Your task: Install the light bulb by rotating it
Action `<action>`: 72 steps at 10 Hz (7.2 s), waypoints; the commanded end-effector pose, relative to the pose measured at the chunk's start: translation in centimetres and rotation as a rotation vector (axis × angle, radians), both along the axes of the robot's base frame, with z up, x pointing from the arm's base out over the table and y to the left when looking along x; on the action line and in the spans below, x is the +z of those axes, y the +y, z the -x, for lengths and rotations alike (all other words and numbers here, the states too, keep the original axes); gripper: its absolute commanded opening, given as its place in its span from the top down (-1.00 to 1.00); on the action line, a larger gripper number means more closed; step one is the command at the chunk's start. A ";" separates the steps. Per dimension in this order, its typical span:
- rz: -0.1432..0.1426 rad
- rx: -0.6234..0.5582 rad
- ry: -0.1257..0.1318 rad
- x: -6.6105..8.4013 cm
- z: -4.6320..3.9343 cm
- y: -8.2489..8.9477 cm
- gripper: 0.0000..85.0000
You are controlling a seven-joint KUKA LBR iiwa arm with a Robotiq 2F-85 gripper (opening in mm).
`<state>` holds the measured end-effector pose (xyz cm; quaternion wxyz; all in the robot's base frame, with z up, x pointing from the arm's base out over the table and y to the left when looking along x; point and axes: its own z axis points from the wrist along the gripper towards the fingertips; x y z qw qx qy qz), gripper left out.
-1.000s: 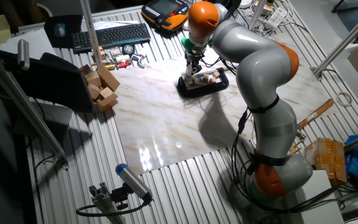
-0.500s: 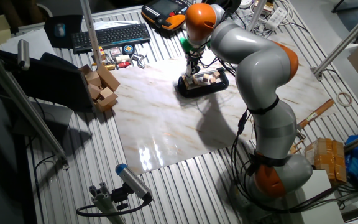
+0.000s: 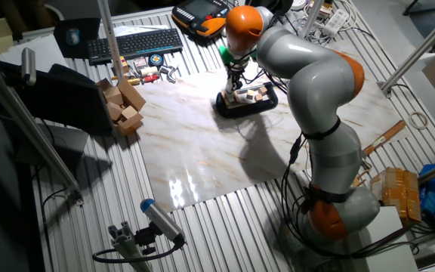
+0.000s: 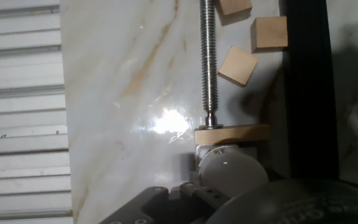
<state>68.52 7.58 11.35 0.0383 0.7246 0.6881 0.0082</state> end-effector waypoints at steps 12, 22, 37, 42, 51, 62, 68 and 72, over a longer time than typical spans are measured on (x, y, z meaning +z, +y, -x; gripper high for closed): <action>0.075 0.564 -0.024 0.2 -0.15 -0.2 -1.00; 0.108 1.538 0.001 0.9 -0.44 -0.4 -1.00; 0.122 1.953 -0.015 0.8 -0.63 -0.4 -0.60; 0.107 1.936 0.005 1.0 -0.64 -0.2 -0.60; 0.096 1.979 0.018 1.3 -0.64 0.1 -0.60; 0.084 2.028 0.044 1.1 -0.65 0.2 -0.20; 0.062 2.004 0.074 1.2 -0.64 0.2 1.00; 0.063 1.946 0.079 1.2 -0.60 0.2 1.00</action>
